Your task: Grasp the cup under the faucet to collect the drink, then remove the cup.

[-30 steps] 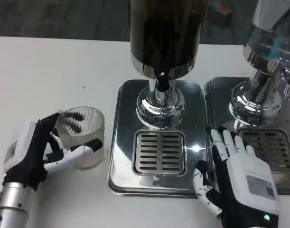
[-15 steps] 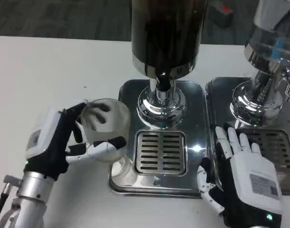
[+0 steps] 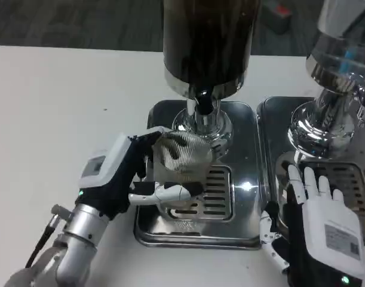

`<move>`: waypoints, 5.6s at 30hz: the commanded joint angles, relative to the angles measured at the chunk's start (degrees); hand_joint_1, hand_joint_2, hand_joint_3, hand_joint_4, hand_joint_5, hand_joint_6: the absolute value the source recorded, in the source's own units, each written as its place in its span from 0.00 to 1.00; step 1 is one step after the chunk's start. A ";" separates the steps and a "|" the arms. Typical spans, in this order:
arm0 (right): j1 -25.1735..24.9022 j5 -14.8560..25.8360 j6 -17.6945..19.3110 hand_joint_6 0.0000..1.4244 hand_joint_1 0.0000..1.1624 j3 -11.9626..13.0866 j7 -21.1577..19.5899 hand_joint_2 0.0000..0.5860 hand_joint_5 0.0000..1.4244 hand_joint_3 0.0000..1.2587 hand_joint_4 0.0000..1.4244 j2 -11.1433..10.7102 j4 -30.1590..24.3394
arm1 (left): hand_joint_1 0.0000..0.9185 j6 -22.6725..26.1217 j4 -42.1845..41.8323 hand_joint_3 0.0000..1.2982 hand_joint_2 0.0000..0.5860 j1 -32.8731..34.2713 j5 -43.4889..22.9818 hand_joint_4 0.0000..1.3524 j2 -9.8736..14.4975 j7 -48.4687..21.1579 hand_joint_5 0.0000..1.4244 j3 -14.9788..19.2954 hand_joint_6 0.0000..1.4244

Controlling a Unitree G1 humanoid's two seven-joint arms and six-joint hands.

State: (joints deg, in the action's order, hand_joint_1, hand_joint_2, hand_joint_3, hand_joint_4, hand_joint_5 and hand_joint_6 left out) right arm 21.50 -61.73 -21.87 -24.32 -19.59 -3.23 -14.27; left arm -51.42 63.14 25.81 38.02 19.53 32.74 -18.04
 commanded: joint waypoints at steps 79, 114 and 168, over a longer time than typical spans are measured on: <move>-1.93 -4.78 -5.81 0.00 0.07 -1.27 4.86 0.91 0.00 0.00 0.00 0.72 -0.31 | 0.00 2.10 -34.48 0.00 0.15 -5.46 -55.76 0.00 -1.81 -74.10 0.00 13.95 0.00; -3.89 -0.55 -5.26 0.00 0.07 -0.05 3.99 0.93 0.00 0.00 0.00 1.17 0.54 | 0.00 -13.14 -35.84 0.00 0.15 -3.88 -32.91 0.00 2.77 -66.35 0.00 10.09 0.00; -5.17 34.24 16.21 0.00 0.54 10.36 8.84 0.38 0.00 0.00 0.00 0.30 -0.56 | 0.00 -13.81 -34.91 0.00 0.19 -2.67 -24.60 0.00 5.61 -53.53 0.02 6.66 0.00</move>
State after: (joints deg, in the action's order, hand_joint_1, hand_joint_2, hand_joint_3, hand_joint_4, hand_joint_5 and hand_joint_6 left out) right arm 17.70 -31.05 -8.98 -15.43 -11.72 -2.78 -16.33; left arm -65.55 27.83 22.91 11.81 25.15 -20.75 -10.37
